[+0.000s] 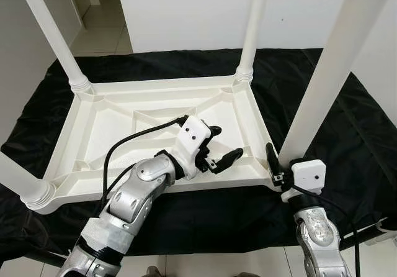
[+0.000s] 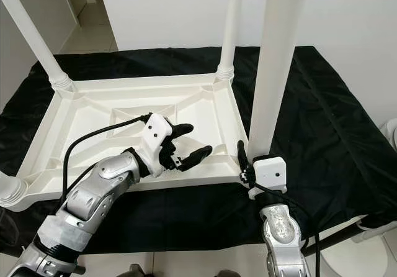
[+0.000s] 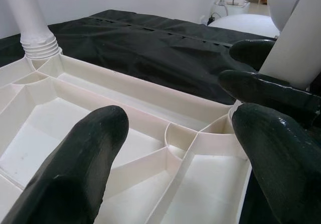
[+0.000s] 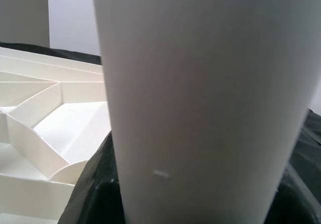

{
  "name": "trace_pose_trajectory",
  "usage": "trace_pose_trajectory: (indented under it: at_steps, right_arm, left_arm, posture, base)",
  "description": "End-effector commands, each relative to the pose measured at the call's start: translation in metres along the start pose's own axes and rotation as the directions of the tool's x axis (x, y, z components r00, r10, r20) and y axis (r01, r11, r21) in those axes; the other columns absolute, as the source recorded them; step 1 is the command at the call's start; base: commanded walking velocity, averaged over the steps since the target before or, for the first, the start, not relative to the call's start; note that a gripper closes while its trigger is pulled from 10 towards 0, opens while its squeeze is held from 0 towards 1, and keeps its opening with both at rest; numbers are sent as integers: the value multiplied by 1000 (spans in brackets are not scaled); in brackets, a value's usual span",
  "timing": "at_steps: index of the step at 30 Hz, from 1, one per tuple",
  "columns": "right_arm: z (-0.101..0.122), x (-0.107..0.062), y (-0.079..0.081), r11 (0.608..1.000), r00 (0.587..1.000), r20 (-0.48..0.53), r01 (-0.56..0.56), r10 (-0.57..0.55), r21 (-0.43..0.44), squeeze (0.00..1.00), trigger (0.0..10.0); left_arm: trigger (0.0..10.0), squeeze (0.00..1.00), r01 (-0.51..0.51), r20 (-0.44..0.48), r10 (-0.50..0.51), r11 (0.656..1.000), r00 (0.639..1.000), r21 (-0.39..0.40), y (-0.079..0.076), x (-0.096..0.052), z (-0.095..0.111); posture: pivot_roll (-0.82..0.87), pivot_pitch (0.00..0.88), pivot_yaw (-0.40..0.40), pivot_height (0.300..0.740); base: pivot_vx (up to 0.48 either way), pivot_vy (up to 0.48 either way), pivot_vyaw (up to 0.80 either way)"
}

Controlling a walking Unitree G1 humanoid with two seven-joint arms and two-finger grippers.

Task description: Building children table

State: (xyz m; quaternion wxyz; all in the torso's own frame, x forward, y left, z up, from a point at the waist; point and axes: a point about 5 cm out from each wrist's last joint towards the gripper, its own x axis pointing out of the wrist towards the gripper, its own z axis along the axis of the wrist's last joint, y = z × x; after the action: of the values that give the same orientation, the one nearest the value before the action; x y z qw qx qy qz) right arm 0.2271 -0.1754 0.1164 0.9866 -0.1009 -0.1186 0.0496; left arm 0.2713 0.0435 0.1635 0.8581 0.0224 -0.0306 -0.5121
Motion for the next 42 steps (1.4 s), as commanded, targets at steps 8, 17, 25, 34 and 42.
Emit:
trace_pose_trajectory:
  at_steps: [8,17,25,34,42]
  right_arm:
    - [-28,-10,5,988,987,-156,51,-28,143,0,10000]
    - [-29,-4,-2,963,976,-187,152,-111,221,0,10000]
    - [-32,-1,-6,945,960,-239,206,-145,252,0,10000]
    - [-36,1,-8,912,932,-337,251,-137,324,0,10000]
    - [-38,0,-6,926,916,-393,213,-78,313,0,10000]
  left_arm:
    - [10000,0,70,8,-70,998,998,7,-6,0,3]
    - [10000,0,71,12,-71,997,997,13,-6,0,4]
    - [10000,0,71,14,-72,997,997,14,-7,0,4]
    - [10000,0,74,19,-74,997,997,18,-8,0,5]
    - [10000,0,76,24,-76,997,997,16,-10,0,4]
  posture:
    - [-37,37,66,740]
    - [-30,37,62,740]
    - [-28,31,57,740]
    - [-27,25,48,740]
    - [-29,19,42,740]
  base:
    - [0,0,0]
    - [0,0,0]
    - [0,0,0]
    - [0,0,0]
    - [0,0,0]
